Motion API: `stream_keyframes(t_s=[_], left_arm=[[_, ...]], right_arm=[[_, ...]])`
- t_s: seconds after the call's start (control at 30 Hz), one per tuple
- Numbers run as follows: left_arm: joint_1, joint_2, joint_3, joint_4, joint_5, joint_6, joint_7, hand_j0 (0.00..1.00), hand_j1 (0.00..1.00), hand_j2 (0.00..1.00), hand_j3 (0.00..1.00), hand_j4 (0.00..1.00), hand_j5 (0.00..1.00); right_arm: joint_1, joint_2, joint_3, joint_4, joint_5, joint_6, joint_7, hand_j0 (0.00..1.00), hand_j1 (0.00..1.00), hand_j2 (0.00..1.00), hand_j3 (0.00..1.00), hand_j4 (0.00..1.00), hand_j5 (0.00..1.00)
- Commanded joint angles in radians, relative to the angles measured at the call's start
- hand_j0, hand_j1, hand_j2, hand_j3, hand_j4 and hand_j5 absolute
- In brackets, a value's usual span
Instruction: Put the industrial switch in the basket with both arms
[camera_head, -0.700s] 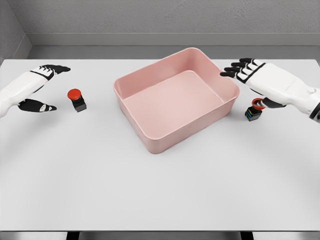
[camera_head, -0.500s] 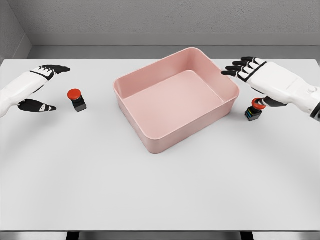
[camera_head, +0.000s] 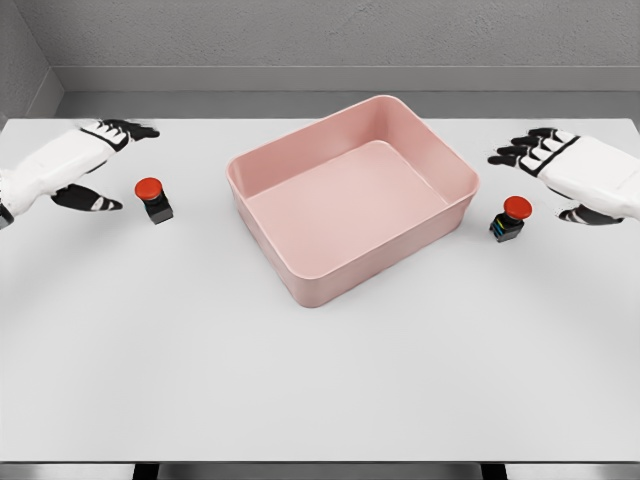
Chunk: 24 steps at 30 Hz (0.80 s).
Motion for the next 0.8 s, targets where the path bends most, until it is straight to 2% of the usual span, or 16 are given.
stream_keyframes(t_s=[0.0,0.03,0.1,0.27,0.37,0.4,0.47,0.6,0.67,0.73,0.77], left_arm=[[-0.003,-0.003,-0.046,0.010,-0.002,0.001,0.000,1.00,1.00,1.00,1.00,1.00,1.00],[-0.014,-0.003,-0.076,0.010,0.000,0.001,0.000,1.00,1.00,1.00,1.00,1.00,1.00],[-0.026,-0.003,-0.095,0.011,0.000,0.001,0.000,1.00,1.00,1.00,1.00,1.00,1.00],[-0.066,-0.003,-0.145,0.016,0.000,0.001,0.000,1.00,1.00,1.00,1.00,1.00,1.00],[-0.075,-0.003,-0.153,0.019,-0.002,0.001,0.000,1.00,1.00,1.00,1.00,1.00,1.00],[-0.078,-0.003,-0.164,0.025,-0.002,0.001,0.000,1.00,1.00,1.00,1.00,1.00,1.00],[-0.132,-0.008,-0.224,0.057,-0.002,0.001,0.000,1.00,1.00,1.00,1.00,1.00,1.00],[-0.137,-0.012,-0.225,0.071,-0.003,0.001,0.000,1.00,1.00,1.00,1.00,1.00,1.00],[-0.137,-0.014,-0.231,0.069,-0.022,0.001,0.000,1.00,1.00,1.00,1.00,1.00,1.00],[-0.138,-0.014,-0.233,0.069,-0.023,0.001,0.000,1.00,1.00,1.00,1.00,1.00,1.00],[-0.138,-0.014,-0.233,0.069,-0.023,0.001,0.000,1.00,1.00,1.00,1.00,1.00,1.00]], right_arm=[[0.003,-0.084,-0.001,0.003,-0.013,0.015,-0.068,1.00,1.00,1.00,1.00,1.00,1.00],[0.008,-0.096,0.005,0.003,-0.011,0.027,-0.071,1.00,1.00,1.00,1.00,1.00,1.00],[0.048,-0.116,0.009,-0.006,-0.013,0.129,-0.071,1.00,1.00,1.00,1.00,1.00,1.00],[0.049,-0.112,0.038,-0.006,-0.013,0.150,-0.071,0.96,0.96,0.96,0.96,0.96,0.96],[0.032,-0.107,0.097,-0.005,-0.008,0.195,-0.073,0.96,0.96,0.96,0.96,0.96,0.96],[0.008,-0.105,0.137,0.002,-0.001,0.216,-0.073,0.96,0.96,0.96,0.96,0.96,0.96],[-0.029,-0.107,0.189,0.018,-0.002,0.222,-0.073,0.96,0.96,0.96,0.96,0.96,0.96],[-0.087,-0.128,0.261,0.058,-0.010,0.244,-0.073,0.96,0.96,0.96,0.96,0.96,0.96],[-0.095,-0.128,0.276,0.057,-0.010,0.244,-0.073,0.97,0.97,0.97,0.97,0.97,0.97],[-0.195,-0.133,0.406,0.057,-0.010,0.245,-0.073,0.97,0.97,0.97,0.97,0.97,0.97],[-0.212,-0.144,0.437,0.057,-0.011,0.261,-0.074,0.97,0.97,0.97,0.97,0.97,0.97]])
